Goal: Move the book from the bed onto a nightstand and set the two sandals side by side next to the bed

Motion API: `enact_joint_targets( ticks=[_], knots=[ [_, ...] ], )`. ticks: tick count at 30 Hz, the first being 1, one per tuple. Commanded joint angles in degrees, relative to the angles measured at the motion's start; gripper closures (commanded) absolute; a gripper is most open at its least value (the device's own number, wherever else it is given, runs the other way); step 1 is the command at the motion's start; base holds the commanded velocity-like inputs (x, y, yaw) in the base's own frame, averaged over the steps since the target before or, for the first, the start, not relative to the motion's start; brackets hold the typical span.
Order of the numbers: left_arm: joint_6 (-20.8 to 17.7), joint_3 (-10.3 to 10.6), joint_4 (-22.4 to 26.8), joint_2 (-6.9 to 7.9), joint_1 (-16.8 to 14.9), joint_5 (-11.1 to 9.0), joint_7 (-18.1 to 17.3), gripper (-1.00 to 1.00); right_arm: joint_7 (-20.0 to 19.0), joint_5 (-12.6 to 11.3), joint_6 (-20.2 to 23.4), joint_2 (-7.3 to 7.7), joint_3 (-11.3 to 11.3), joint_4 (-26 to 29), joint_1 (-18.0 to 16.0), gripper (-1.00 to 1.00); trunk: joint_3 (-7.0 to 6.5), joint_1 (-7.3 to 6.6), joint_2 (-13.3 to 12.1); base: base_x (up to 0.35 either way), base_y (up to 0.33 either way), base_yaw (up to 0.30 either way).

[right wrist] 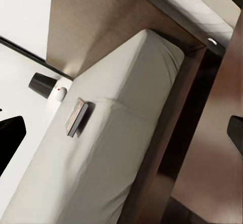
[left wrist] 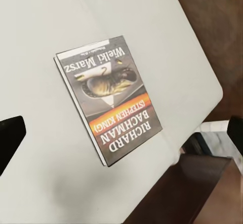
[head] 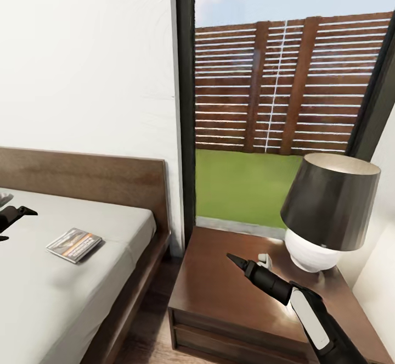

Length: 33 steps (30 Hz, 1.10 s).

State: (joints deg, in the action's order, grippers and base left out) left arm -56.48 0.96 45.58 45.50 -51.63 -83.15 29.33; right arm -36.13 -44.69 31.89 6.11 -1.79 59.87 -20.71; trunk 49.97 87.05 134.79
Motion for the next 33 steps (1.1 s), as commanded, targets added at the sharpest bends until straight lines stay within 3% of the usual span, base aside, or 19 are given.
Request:
enact_joint_targets(
  ticks=[1,33],
  knots=[
    [-0.03,0.10,0.02,0.03,-0.05,-0.58,0.56,-1.00,0.10,-0.49,0.37,0.04,-0.06,0.01,-0.03,-1.00,0.06,0.01,0.03,0.165,0.000,0.000],
    [-0.03,0.10,-1.04,-0.26,-0.05,-0.53,0.47,-1.00,0.04,-0.57,0.37,0.04,-0.25,-0.01,-0.04,-1.00,0.06,0.01,0.03,0.140,0.000,0.000]
  ],
)
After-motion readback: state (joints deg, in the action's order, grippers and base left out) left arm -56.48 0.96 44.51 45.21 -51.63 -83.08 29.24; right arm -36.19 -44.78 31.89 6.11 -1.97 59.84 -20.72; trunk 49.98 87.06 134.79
